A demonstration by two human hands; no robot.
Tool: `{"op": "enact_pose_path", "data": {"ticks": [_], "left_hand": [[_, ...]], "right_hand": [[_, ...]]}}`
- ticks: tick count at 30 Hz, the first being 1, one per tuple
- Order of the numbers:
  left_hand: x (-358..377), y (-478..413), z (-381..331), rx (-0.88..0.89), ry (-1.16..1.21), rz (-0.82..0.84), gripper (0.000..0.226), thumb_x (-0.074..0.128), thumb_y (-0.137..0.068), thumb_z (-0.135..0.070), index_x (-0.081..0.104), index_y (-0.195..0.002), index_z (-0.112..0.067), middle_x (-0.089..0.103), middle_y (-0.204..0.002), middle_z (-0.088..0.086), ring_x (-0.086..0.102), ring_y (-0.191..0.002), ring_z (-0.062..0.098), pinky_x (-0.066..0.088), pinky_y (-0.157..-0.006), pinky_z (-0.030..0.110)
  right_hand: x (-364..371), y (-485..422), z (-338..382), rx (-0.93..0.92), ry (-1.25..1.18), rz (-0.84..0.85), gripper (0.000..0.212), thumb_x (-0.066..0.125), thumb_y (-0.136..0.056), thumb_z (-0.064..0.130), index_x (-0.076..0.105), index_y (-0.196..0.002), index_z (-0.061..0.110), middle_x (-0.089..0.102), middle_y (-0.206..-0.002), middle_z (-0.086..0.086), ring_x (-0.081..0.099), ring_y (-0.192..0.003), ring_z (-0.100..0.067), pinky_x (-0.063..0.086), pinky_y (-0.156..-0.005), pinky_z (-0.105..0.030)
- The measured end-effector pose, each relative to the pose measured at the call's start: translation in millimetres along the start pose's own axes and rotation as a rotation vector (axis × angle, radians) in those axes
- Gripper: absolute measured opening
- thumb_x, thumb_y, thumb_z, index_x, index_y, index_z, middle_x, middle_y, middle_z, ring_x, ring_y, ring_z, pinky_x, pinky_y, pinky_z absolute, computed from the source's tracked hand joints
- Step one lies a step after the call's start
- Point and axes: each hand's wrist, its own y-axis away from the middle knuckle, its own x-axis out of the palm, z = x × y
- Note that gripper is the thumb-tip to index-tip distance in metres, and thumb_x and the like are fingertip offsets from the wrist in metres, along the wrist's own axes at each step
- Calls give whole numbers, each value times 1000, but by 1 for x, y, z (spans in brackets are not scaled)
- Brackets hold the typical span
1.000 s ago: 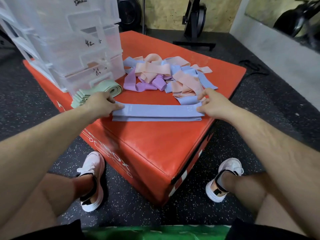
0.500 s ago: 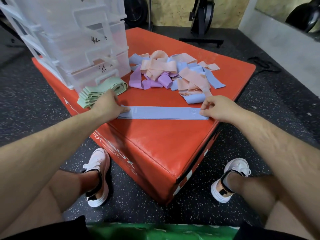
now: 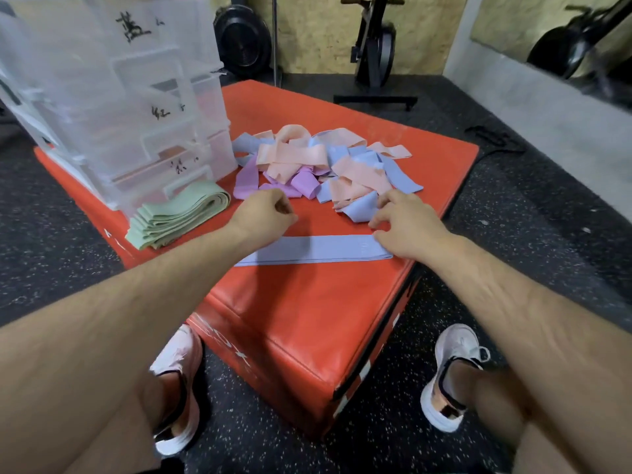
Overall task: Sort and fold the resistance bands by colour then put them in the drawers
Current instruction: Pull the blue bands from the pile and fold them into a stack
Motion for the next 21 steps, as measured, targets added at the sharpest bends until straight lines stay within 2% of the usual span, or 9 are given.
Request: {"op": "enact_pose_path", "data": {"ticks": [2, 4, 6, 11, 13, 15, 16, 19, 21], "left_hand": [[17, -6, -20, 38, 46, 85, 5, 68, -87, -18, 67, -90, -13, 65, -82, -3, 59, -77, 15, 44, -61, 21], [33, -11, -36, 53, 78, 149, 13, 69, -87, -19, 66, -99, -15, 68, -87, -2, 63, -80, 17, 52, -70, 28], [45, -18, -47, 56, 112, 166, 23, 70, -87, -19, 64, -108, -14, 68, -93, 0, 63, -84, 19, 52, -77, 31], [54, -38, -59, 22, 261, 54, 32, 69, -88, -18, 60, -118, -15, 64, -107, -1, 62, -96, 16, 47, -83, 24], [48, -43, -64, 19, 390, -4, 31, 67, -89, -14, 59, -119, -13, 64, -109, 1, 60, -88, 12, 49, -80, 23], [40, -43, -70, 34, 519, -52, 30, 66, -91, -15, 57, -120, -16, 63, -110, -1, 60, -89, 9, 53, -82, 26], [36, -43, -73, 61, 565, -75, 28, 65, -92, -16, 57, -119, -18, 62, -109, -3, 62, -92, 10, 54, -83, 26], [18, -41, -79, 121, 630, -124, 19, 66, -92, -23, 59, -109, -24, 64, -99, -2, 62, -90, 11, 52, -80, 25], [6, -41, -78, 106, 675, -127, 14, 68, -88, -28, 59, -99, -29, 65, -91, 7, 63, -81, 16, 53, -74, 33]], "right_hand": [[3, -3, 3, 17, 38, 16, 35, 61, -91, 27, 68, -124, 37, 38, -149, 4, 40, -130, -29, 38, -104, -41], [3, -7, 6, 14, 20, -6, 44, 59, -92, 23, 62, -134, 36, 34, -155, 4, 38, -133, -30, 37, -106, -42], [2, -12, 7, 4, 6, -30, 46, 55, -94, 19, 58, -139, 31, 37, -155, 5, 39, -131, -31, 36, -105, -40], [-10, -31, 3, -70, -155, -183, 36, 57, -94, 12, 68, -128, 17, 55, -140, -2, 50, -124, -37, 41, -106, -43], [-23, -40, 4, -129, -262, -286, 34, 57, -91, 3, 72, -120, 11, 63, -129, -7, 56, -119, -36, 41, -105, -32], [-43, -47, 8, -196, -368, -369, 35, 54, -89, -3, 74, -115, 7, 67, -121, -10, 60, -113, -28, 34, -99, -9], [-53, -48, 10, -224, -421, -400, 36, 52, -88, -5, 74, -114, 6, 67, -119, -9, 60, -111, -21, 31, -95, -3], [-78, -45, 19, -231, -635, -454, 39, 51, -89, -8, 73, -117, 7, 63, -115, 3, 54, -99, 6, 39, -89, -5], [-89, -42, 27, -172, -806, -453, 41, 49, -91, -8, 72, -119, 11, 60, -115, 10, 54, -87, 12, 45, -80, -9]]}}
